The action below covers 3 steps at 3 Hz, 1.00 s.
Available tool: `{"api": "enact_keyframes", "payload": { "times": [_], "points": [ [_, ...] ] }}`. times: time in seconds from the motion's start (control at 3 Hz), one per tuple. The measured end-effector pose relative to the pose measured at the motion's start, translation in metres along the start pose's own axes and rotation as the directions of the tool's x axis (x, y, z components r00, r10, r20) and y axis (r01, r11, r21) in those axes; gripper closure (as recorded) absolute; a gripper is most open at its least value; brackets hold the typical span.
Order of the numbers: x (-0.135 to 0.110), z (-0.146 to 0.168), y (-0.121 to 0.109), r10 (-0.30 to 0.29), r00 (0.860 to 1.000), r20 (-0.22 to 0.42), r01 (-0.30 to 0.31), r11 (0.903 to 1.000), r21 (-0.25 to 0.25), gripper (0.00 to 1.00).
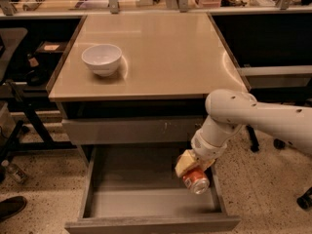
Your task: Place coke can into middle drawer
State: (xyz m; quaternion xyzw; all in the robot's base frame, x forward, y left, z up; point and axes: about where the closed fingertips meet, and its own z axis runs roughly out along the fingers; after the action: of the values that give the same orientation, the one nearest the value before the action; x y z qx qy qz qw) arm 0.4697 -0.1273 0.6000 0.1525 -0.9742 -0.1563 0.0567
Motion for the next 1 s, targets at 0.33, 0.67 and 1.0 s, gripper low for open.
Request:
{"api": "enact_keyframes", "payload": {
  "times": [0.33,0.67,1.0],
  "points": [
    [0.0,0.0,0.0,0.0,1.0,0.0,0.0,1.0,-0.001,1.0],
    [0.0,0.027,0.007,0.041,0.999,0.023,-0.04,0.999,-0.02,1.0],
    [-0.009,0.069,0.024,0.1,0.992,0.075,-0.097,0.994,-0.05,1.0]
  ]
}}
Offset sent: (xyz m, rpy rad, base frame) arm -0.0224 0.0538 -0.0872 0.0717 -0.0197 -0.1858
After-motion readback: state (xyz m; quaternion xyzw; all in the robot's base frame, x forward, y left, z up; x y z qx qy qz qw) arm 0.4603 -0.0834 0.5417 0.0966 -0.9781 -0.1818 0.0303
